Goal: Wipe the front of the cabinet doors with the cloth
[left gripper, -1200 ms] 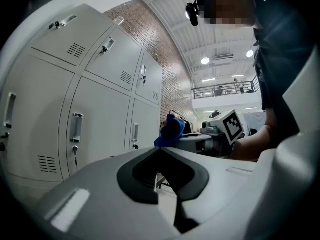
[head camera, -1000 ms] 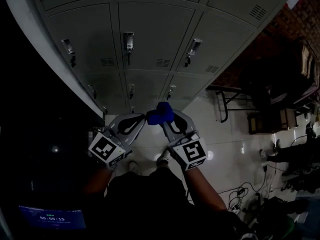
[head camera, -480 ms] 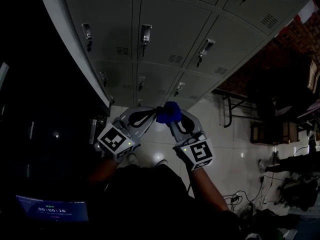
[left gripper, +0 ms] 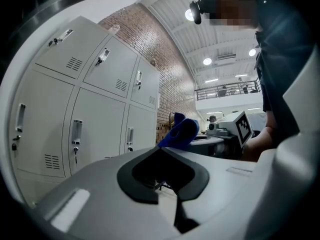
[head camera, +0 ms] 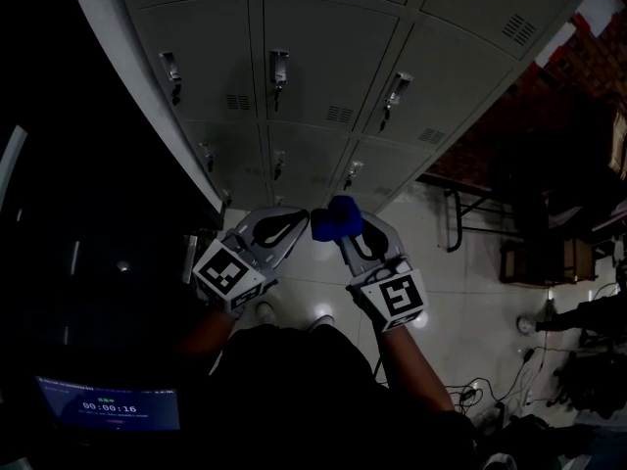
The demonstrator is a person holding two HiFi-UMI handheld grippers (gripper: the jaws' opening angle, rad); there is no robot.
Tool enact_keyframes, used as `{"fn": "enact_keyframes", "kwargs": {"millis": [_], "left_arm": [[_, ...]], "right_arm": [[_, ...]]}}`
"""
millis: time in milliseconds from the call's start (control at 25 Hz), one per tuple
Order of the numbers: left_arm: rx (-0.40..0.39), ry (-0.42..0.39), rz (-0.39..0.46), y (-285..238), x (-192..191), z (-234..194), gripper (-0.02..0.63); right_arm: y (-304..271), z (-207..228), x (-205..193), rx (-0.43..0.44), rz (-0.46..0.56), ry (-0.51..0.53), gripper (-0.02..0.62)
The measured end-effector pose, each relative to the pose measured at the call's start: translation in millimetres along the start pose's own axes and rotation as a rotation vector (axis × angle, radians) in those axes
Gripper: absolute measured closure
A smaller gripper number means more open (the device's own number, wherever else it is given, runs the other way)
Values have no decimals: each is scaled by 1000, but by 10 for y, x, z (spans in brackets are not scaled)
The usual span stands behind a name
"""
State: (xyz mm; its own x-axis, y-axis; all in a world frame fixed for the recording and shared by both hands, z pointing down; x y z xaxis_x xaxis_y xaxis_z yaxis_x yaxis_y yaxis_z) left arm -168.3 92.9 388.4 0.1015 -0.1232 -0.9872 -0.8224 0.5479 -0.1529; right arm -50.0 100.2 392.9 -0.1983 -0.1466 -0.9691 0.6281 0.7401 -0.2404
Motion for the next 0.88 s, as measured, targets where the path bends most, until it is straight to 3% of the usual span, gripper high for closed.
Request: {"fn": "enact_keyframes", "kwargs": {"millis": [880], "left_arm": [[-16, 5, -11, -10, -24, 158, 606]], "right_arm": [[141, -158, -54, 16, 7, -25, 511]]}}
Point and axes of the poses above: the fingertips, and each gripper's own axes: y backward along the fingers, z to its right, x out of its top, the point moved 4 cm from there along y, backward along the fingers, and after that the axes turned 8 degrees about -z, right-handed, at the moved point
